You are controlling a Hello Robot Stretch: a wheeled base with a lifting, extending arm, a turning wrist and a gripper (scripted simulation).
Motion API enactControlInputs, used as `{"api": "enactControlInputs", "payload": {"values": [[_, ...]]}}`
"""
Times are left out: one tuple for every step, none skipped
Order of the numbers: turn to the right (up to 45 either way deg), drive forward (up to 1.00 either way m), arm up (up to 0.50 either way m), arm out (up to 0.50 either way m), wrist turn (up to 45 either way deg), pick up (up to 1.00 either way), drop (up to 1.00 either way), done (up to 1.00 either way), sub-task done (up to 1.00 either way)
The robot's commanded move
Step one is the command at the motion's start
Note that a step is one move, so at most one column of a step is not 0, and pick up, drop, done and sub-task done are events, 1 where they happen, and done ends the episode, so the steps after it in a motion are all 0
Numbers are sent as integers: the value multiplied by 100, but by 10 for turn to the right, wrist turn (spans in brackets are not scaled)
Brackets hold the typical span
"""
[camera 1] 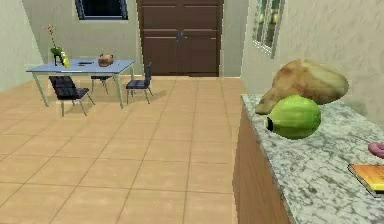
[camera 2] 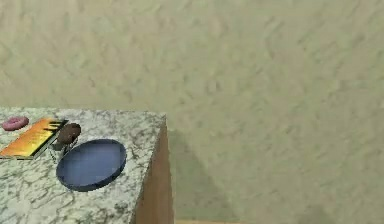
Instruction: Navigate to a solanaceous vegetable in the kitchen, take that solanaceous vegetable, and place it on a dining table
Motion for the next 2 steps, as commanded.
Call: {"api": "enactControlInputs", "payload": {"values": [[0, 60, 0, 0, 0, 0, 0, 0, 0], [120, 0, 0, 0, 0, 0, 0, 0, 0]]}}
